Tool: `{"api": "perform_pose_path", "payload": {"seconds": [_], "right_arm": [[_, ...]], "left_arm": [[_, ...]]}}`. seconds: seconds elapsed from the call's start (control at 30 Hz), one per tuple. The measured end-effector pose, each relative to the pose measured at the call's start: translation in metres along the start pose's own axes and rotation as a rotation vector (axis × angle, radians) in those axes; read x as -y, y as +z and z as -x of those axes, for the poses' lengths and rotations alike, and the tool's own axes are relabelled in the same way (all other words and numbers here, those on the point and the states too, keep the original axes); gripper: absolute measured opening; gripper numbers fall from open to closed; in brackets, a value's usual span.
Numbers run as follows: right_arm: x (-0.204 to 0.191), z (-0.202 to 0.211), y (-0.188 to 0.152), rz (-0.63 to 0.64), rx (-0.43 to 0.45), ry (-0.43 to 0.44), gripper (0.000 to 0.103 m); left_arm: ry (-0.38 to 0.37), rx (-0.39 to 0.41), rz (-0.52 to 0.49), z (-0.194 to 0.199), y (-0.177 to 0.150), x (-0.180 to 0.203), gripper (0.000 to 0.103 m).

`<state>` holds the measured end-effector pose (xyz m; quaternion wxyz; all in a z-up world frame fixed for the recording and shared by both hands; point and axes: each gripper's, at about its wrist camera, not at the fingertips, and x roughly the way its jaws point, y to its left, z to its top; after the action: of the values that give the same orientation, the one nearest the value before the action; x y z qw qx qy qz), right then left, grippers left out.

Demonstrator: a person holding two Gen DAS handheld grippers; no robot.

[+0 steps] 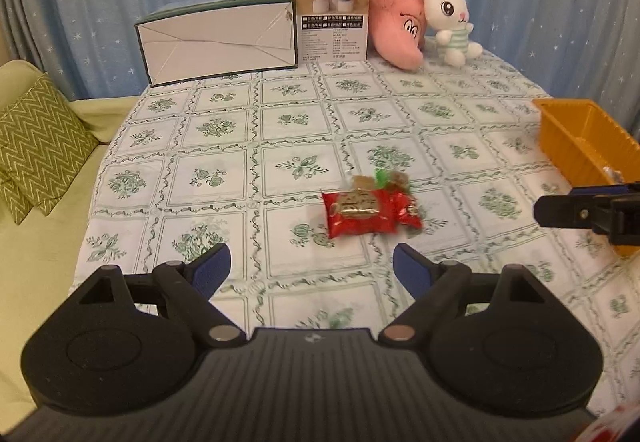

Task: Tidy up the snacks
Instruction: 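Grasp the gold-labelled red candy with the left tool while the right tool grasps a small red candy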

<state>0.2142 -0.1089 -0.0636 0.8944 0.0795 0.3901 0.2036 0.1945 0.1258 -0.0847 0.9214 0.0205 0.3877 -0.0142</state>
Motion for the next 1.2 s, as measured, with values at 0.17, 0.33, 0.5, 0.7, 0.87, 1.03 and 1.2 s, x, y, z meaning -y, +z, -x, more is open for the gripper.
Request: {"api": "perform_pose_path", "payload": {"seconds": [0.17,0.33,0.5,0.7,0.87,1.03,1.2], "right_arm": [[-0.007,-0.045,0.002,0.011,-0.029,0.035,0.058],[-0.012,-0.084,0.007,0.018,-0.055,0.061,0.045],[-0.014,-0.11,0.012,-0.003,-0.07,0.082,0.041],[-0.016,-0.13,0.014,0.015,-0.088,0.063,0.027],[-0.016,-0.125,0.012,0.049,-0.089,0.038,0.016],[-0.003,-0.1,0.014,0.051,-0.064,0.0,0.016],[0.016,-0.081,0.009,-0.003,-0.06,-0.028,0.016]], "left_arm": [[-0.026,-0.012,-0.023,-0.025,0.005,-0.007,0.087],[0.008,0.002,-0.123,-0.039,0.015,-0.007,0.087],[0.019,-0.011,-0.127,-0.049,0.015,-0.016,0.087],[0.05,-0.014,-0.184,-0.054,0.013,-0.015,0.087],[0.016,-0.004,-0.239,-0.059,0.011,-0.009,0.087],[-0.026,0.043,-0.356,-0.063,0.012,0.007,0.087],[-0.011,0.039,-0.478,-0.078,0.012,0.026,0.087]]}}
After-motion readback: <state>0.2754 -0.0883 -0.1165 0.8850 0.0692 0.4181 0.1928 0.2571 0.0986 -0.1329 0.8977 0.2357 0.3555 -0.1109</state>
